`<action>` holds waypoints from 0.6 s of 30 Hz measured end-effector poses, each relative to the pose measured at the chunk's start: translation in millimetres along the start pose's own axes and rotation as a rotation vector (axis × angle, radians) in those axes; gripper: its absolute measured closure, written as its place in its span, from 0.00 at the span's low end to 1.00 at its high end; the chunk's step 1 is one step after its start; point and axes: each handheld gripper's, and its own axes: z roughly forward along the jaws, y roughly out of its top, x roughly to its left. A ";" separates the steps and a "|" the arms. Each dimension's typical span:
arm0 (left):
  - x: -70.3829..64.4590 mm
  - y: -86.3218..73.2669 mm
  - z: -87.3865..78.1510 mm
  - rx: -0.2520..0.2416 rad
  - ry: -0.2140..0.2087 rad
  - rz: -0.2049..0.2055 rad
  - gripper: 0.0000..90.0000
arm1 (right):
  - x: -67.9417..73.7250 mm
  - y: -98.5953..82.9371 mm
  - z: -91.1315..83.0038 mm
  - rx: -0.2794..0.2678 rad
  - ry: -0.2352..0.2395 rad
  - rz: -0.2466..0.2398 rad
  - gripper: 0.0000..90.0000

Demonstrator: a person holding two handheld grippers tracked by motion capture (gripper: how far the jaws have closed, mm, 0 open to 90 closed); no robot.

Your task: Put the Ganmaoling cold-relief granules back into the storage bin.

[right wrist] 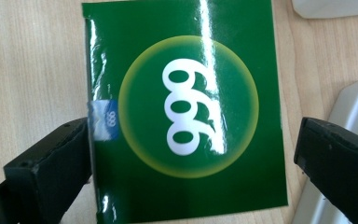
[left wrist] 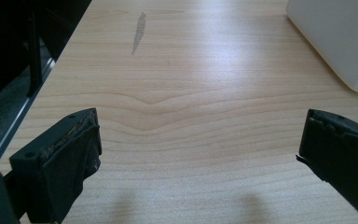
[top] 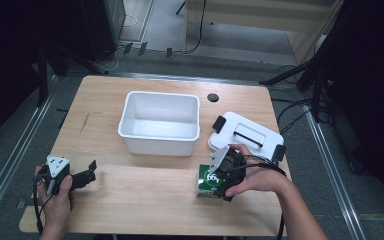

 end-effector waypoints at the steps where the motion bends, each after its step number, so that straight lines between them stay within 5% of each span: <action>1: 0.0 0.0 -0.1 0.000 0.000 0.001 0.00 | -0.3 0.7 1.4 0.003 0.003 0.004 0.00; 5: -0.8 -0.2 -0.1 -0.003 0.004 0.008 0.00 | 0.1 4.2 6.9 0.045 -0.004 0.000 0.01; 11: -0.8 -0.4 -0.4 -0.006 0.007 0.003 0.00 | 2.3 6.8 7.6 0.045 0.014 -0.015 0.15; 18: -0.9 0.1 0.3 -0.002 0.005 0.007 0.00 | 0.7 9.6 3.9 0.060 0.013 -0.023 0.18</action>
